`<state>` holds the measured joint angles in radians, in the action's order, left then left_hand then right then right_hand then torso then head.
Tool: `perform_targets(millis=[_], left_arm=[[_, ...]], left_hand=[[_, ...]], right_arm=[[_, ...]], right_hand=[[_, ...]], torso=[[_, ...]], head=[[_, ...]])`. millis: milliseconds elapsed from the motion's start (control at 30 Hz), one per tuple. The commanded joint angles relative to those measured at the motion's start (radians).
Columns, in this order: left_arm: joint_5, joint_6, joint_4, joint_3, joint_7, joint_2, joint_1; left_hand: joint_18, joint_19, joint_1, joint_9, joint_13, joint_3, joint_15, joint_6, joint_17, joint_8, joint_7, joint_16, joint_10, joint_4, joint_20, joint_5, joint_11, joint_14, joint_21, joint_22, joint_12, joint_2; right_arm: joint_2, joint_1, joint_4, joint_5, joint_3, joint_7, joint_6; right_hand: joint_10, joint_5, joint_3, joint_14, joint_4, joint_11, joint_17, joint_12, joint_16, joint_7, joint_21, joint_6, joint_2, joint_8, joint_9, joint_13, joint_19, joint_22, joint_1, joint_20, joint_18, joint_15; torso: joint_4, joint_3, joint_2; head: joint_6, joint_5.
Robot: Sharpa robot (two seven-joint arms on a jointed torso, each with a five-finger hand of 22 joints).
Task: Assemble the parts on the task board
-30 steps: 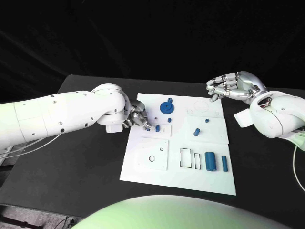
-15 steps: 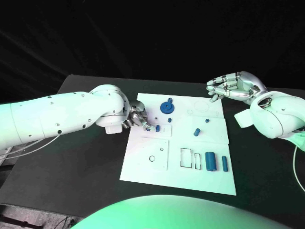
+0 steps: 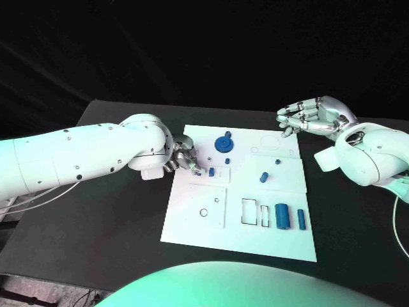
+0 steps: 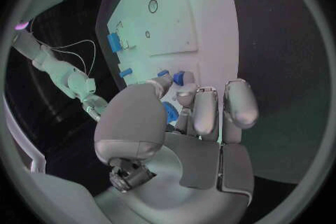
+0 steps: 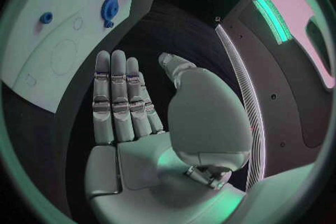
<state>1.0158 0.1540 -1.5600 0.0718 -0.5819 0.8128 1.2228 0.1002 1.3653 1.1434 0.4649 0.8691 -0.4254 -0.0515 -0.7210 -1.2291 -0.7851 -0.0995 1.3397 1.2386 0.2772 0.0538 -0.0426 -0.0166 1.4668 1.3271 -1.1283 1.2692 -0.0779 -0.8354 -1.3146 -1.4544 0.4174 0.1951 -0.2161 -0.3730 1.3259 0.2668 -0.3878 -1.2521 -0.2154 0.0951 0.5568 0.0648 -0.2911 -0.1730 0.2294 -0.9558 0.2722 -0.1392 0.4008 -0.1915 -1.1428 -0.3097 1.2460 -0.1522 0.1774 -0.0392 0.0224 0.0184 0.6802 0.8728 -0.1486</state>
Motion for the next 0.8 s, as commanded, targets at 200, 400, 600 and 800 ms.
perform_targets(millis=[200, 400, 600, 800], left_arm=[[-0.001, 0.013, 0.008, 0.003, -0.005, -0.004, -0.004], [-0.003, 0.013, 0.011, 0.003, -0.005, -0.007, -0.006], [-0.021, -0.001, 0.012, 0.003, -0.003, -0.007, -0.008], [-0.067, -0.023, 0.010, 0.003, 0.007, -0.005, -0.010]], left_hand=[[-0.008, 0.000, 0.017, -0.002, -0.001, -0.009, 0.004, -0.009, -0.001, 0.001, 0.001, -0.001, -0.001, 0.000, 0.007, -0.006, -0.003, 0.018, -0.001, 0.000, 0.000, 0.001], [-0.008, 0.001, 0.022, -0.003, -0.001, -0.012, 0.003, -0.012, -0.001, 0.000, 0.002, -0.001, -0.001, -0.001, 0.007, -0.006, -0.002, 0.018, -0.001, -0.001, 0.000, 0.002], [-0.008, 0.001, 0.083, -0.001, 0.001, -0.063, -0.006, -0.032, -0.001, -0.023, 0.017, -0.001, 0.000, -0.035, 0.001, -0.006, 0.010, 0.018, 0.000, -0.003, 0.001, 0.025], [-0.010, 0.004, 0.124, 0.049, 0.010, -0.241, -0.020, -0.015, 0.000, -0.120, 0.033, -0.002, 0.012, -0.106, -0.017, -0.005, 0.028, 0.018, 0.004, -0.010, 0.001, 0.015]], right_arm=[[0.001, 0.001, 0.000, 0.001, 0.000, -0.008, 0.016], [0.000, 0.001, 0.000, 0.001, 0.000, -0.008, 0.016], [0.001, 0.001, 0.000, 0.001, 0.000, -0.007, 0.017], [0.001, 0.002, 0.001, 0.001, 0.000, -0.007, 0.018]], right_hand=[[-0.006, -0.002, 0.006, -0.001, 0.000, 0.004, 0.001, 0.007, 0.005, -0.001, -0.005, 0.007, -0.008, -0.004, 0.001, 0.001, -0.001, 0.002, -0.006, -0.004, 0.005, -0.004], [-0.006, -0.002, 0.006, -0.001, -0.001, 0.004, 0.001, 0.007, 0.005, -0.001, -0.005, 0.007, -0.009, -0.004, 0.001, 0.001, -0.001, 0.002, -0.005, -0.003, 0.005, -0.004], [-0.006, -0.002, 0.006, -0.001, -0.001, 0.004, 0.001, 0.007, 0.005, -0.001, -0.005, 0.007, -0.009, -0.004, 0.001, 0.001, -0.001, 0.002, -0.005, -0.003, 0.005, -0.004], [-0.006, -0.002, 0.006, -0.001, -0.001, 0.004, 0.001, 0.007, 0.005, -0.001, -0.005, 0.007, -0.009, -0.004, 0.001, 0.001, -0.001, 0.002, -0.005, -0.003, 0.005, -0.004]], torso=[[0.0000, -0.0001, 0.000], [0.0001, -0.0004, 0.001], [0.0000, 0.0002, 0.000], [0.0008, -0.0001, 0.000]], head=[[0.000, 0.000], [0.000, 0.000], [0.000, -0.002], [0.000, -0.003]])
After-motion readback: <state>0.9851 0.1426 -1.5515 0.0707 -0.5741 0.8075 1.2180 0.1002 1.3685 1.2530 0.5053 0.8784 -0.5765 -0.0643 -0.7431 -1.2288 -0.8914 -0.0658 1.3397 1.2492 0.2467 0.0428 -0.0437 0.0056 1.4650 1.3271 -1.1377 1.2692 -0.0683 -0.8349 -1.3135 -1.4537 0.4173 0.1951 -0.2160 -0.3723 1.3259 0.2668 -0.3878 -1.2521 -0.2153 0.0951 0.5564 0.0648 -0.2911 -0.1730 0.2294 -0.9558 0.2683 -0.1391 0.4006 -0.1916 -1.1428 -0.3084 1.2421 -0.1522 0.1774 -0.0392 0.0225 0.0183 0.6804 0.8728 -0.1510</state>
